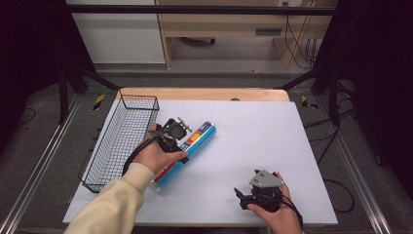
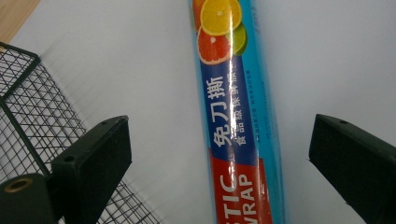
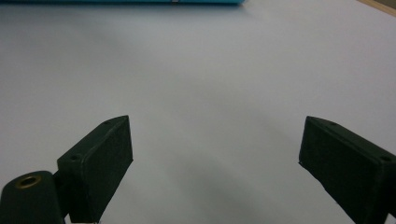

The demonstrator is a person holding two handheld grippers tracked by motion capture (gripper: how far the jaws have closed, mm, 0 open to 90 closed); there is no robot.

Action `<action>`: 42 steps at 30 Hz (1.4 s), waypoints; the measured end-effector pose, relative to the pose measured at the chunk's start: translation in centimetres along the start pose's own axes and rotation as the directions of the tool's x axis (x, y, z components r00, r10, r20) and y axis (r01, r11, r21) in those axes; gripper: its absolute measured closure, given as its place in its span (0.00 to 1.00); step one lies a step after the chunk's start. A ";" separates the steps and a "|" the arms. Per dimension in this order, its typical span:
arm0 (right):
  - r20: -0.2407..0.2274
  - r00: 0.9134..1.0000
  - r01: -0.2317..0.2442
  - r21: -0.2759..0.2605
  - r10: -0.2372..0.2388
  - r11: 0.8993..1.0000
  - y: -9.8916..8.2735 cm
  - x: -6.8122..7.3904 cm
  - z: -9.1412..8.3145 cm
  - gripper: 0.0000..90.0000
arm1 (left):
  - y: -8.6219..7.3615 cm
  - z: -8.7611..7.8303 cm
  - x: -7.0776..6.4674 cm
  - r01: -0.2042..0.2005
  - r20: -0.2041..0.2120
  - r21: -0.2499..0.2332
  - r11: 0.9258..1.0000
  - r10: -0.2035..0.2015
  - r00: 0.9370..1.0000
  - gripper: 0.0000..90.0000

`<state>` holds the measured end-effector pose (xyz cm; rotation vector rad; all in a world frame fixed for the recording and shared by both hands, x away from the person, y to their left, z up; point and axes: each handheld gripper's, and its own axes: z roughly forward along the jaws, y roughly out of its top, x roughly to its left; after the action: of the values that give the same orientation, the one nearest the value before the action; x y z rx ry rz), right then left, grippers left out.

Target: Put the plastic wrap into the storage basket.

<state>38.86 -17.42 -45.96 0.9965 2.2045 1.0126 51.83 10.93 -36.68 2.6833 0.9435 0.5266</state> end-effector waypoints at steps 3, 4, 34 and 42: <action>-0.010 1.000 -0.019 0.006 0.019 1.000 0.1 0.0 -0.1 0.11 | 0.5 0.5 0.1 0.000 0.008 0.005 1.000 0.000 1.000 0.10; -0.010 1.000 -0.019 0.006 0.019 1.000 0.1 0.0 -0.1 0.11 | 0.5 0.5 0.1 0.000 0.008 0.005 1.000 0.000 1.000 0.10; -0.019 1.000 -0.011 0.011 0.011 1.000 0.0 0.0 0.1 0.11 | 1.1 5.8 -0.6 0.070 0.050 0.102 0.992 -0.076 0.996 0.19; -0.024 1.000 -0.012 0.014 0.013 1.000 0.0 0.1 0.1 0.11 | 1.6 6.8 -1.6 0.059 0.029 0.137 0.989 -0.063 0.998 0.21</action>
<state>38.87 -17.29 -45.98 1.0101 2.2307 1.0215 54.38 7.92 -42.64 2.7632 1.0857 0.4175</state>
